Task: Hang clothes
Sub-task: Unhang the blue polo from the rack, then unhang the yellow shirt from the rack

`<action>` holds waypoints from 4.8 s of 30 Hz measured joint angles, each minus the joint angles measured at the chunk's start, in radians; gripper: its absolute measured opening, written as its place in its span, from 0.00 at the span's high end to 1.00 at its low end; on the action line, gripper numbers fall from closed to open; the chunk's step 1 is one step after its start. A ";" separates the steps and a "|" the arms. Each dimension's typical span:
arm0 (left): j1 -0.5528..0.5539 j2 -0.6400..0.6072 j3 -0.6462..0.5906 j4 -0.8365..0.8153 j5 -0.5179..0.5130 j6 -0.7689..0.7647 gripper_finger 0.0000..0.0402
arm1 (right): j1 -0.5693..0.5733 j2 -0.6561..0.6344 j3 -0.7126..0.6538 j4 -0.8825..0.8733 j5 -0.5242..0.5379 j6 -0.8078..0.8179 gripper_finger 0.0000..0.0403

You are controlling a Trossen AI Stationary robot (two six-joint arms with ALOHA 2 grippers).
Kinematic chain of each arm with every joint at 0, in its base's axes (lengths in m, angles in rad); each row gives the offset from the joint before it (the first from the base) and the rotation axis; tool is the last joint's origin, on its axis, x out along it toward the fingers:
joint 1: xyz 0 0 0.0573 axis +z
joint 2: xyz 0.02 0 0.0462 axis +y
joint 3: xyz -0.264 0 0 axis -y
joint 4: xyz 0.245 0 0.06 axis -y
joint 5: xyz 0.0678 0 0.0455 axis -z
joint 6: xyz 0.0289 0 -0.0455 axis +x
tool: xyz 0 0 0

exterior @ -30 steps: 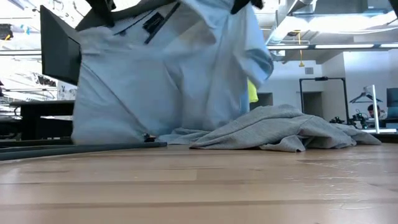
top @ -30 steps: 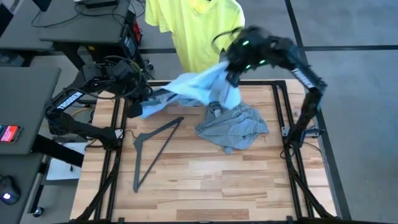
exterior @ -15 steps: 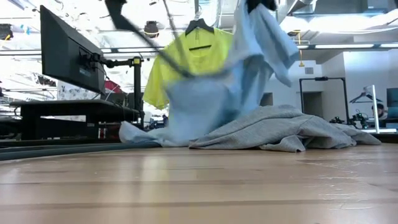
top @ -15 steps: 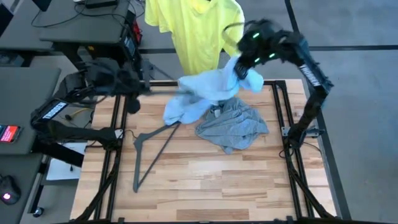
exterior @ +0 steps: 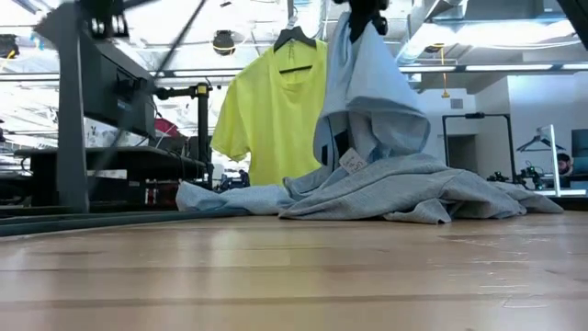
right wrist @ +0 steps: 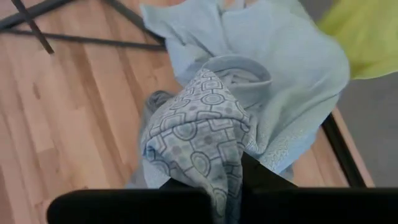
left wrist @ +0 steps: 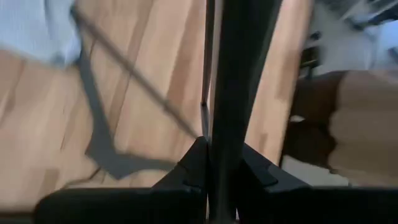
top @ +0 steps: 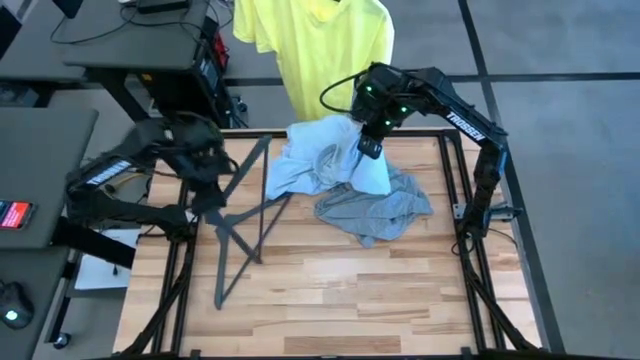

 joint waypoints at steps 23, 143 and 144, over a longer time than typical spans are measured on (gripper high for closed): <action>0.040 0.013 -0.303 0.253 -0.219 -0.030 0.72 | -0.016 0.000 -0.049 -0.043 -0.055 0.100 0.77; 0.056 -0.014 -0.143 0.398 -0.420 -0.095 0.72 | -0.573 -0.018 -0.163 1.228 -0.084 -0.161 0.91; 0.056 -0.013 -0.143 0.399 -0.420 -0.095 0.72 | -0.573 -0.028 -0.161 1.215 -0.086 -0.171 0.91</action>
